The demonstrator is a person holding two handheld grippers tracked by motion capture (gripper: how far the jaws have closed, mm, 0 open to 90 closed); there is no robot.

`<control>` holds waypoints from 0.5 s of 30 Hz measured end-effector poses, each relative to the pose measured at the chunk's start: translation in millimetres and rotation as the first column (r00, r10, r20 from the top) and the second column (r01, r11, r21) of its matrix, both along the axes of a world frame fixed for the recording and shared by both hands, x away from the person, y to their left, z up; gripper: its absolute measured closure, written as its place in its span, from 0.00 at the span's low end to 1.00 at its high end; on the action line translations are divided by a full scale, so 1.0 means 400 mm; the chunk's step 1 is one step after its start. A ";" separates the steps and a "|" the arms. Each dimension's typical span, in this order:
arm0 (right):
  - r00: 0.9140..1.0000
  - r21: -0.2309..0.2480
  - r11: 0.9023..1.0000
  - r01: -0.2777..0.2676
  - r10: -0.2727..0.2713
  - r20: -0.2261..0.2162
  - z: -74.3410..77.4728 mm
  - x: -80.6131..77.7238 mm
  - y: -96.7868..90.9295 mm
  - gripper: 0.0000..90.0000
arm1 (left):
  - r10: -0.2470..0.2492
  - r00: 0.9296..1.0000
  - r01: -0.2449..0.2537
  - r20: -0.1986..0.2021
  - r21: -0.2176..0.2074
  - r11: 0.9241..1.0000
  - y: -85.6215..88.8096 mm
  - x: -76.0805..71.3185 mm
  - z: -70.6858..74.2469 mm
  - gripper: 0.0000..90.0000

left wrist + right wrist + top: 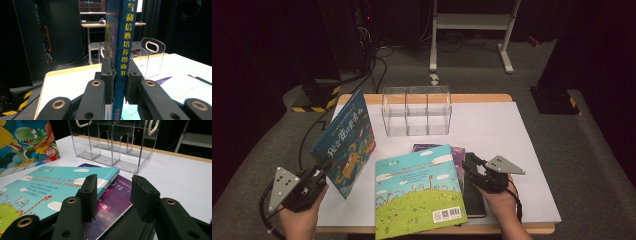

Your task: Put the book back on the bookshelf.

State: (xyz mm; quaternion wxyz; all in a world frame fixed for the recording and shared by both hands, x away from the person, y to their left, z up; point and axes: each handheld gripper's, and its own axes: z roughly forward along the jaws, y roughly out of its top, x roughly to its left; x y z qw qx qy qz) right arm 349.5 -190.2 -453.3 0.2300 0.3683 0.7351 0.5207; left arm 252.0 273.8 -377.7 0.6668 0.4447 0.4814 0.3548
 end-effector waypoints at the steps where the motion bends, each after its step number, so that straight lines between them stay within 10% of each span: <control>1: 1.000 0.001 1.000 0.001 -0.001 0.001 -0.001 0.001 -0.002 0.62 | 0.004 1.000 -0.004 -0.003 -0.003 1.000 0.001 0.001 0.001 0.89; 15: 1.000 0.000 1.000 0.014 -0.014 -0.005 -0.004 0.003 -0.010 0.60 | 0.026 0.999 -0.026 -0.020 0.005 1.000 0.015 0.036 -0.004 0.87</control>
